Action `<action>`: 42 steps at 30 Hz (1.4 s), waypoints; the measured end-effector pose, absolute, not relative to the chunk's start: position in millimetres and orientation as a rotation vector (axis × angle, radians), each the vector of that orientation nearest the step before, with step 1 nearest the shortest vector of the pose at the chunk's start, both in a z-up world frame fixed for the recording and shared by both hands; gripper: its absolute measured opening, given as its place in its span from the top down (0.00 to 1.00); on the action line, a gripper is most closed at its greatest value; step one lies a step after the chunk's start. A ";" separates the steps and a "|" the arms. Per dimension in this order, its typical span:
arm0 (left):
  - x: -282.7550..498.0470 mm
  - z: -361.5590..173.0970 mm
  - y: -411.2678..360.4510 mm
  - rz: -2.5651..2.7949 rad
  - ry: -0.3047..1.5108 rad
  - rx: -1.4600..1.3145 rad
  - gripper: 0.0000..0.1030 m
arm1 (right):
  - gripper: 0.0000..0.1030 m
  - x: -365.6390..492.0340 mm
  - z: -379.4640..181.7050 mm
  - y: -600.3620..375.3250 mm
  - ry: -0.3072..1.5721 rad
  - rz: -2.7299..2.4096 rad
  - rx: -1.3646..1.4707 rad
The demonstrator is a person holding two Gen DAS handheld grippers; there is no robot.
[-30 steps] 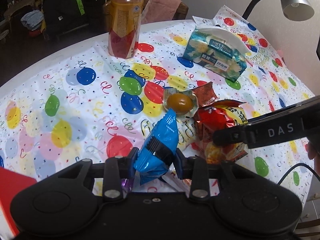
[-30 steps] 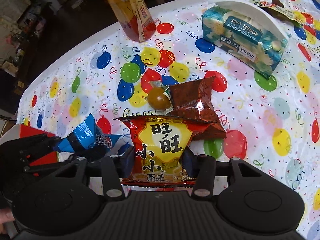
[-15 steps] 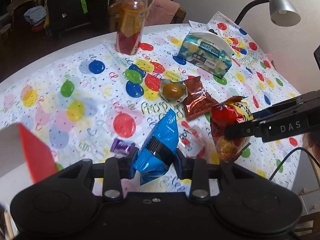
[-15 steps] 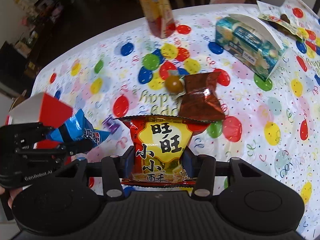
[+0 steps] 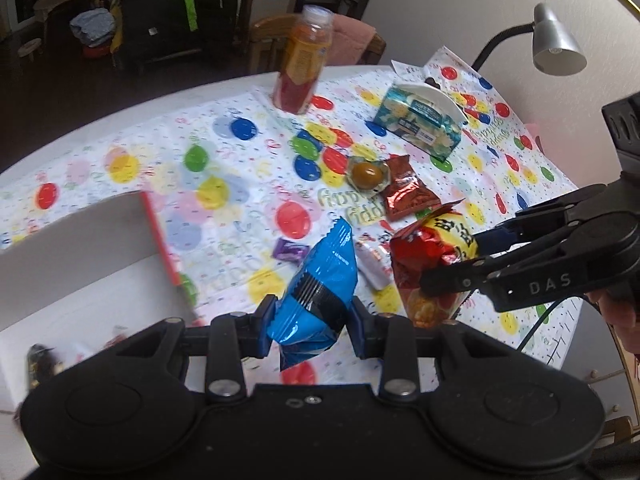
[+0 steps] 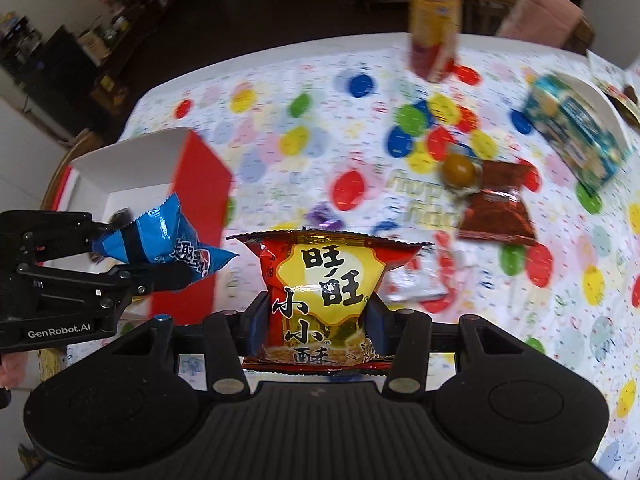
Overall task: Organize snacks
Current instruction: 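Carry the blue packet with the left tool while the right tool carries the red bag over the box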
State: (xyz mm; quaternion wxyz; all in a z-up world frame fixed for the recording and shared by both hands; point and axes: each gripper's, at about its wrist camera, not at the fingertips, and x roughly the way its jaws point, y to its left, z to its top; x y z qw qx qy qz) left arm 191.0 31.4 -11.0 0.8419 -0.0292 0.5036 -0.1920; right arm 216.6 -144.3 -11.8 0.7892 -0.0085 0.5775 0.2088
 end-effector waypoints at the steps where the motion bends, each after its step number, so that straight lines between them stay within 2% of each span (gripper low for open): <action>1: 188.0 -8.0 38.1 -0.398 1.059 -0.064 0.68 | 0.53 214.8 -9.7 -136.2 1.240 0.461 -0.025; 12: 158.6 7.4 121.3 -0.281 1.035 -0.080 0.67 | 0.53 195.9 3.6 -37.0 1.204 0.582 -0.093; 24: 145.8 -8.0 200.1 -0.190 1.071 -0.111 0.67 | 0.53 193.0 -12.7 44.2 1.224 0.633 -0.158; 42: 147.5 -64.8 235.3 -0.221 1.210 -0.106 0.67 | 0.54 229.2 -59.2 111.4 1.268 0.575 -0.232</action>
